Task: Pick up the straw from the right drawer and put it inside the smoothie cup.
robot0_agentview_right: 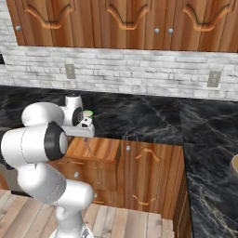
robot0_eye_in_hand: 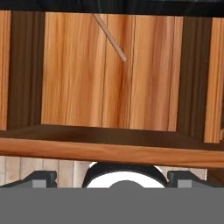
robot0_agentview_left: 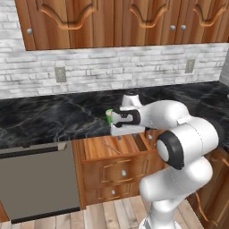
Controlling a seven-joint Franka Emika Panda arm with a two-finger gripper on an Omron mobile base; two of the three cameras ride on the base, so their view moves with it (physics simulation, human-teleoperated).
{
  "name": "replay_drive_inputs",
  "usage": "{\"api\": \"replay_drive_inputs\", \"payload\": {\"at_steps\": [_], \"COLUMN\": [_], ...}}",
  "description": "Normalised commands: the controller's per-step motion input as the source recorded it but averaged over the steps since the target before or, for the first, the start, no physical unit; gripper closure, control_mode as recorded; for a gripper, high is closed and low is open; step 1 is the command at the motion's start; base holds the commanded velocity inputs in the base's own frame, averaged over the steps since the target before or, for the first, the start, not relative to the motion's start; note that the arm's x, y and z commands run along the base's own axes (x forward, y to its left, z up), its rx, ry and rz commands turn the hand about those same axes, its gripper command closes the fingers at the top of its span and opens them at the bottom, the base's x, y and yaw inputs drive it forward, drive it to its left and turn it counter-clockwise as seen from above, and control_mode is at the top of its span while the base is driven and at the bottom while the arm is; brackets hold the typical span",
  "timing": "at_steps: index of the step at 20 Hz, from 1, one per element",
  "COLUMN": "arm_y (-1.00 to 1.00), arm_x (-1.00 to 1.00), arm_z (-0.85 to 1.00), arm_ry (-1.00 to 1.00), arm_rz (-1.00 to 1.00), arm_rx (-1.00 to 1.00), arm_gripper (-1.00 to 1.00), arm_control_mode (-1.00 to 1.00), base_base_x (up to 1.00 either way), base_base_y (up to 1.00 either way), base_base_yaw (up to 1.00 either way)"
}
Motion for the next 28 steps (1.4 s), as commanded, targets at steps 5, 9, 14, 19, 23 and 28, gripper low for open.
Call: {"api": "replay_drive_inputs", "payload": {"at_steps": [5, 9, 14, 19, 23, 28], "arm_y": [0.00, 0.01, 0.00, 0.00, 0.00, 0.00], "arm_x": [0.12, 0.18, 0.30, 0.31, 0.27, 0.21], "arm_z": [-0.54, -0.52, -0.10, -0.06, -0.26, -0.45], "arm_ry": [-0.04, -0.01, 0.08, 0.16, 0.06, 0.00], "arm_rz": [0.00, 0.00, 0.00, 0.00, -0.01, -0.02], "arm_rx": [0.00, 0.00, 0.00, 0.00, -0.01, -0.01], "arm_gripper": [-1.00, -1.00, -1.00, -1.00, -1.00, -1.00], "arm_control_mode": [-1.00, -1.00, -1.00, -1.00, -1.00, -1.00], "base_base_x": [0.00, 0.00, 0.00, 0.00, 0.00, 0.00], "base_base_y": [0.00, 0.00, 0.00, 0.00, 0.00, 0.00], "base_base_yaw": [0.00, 0.00, 0.00, 0.00, 0.00, 0.00]}}
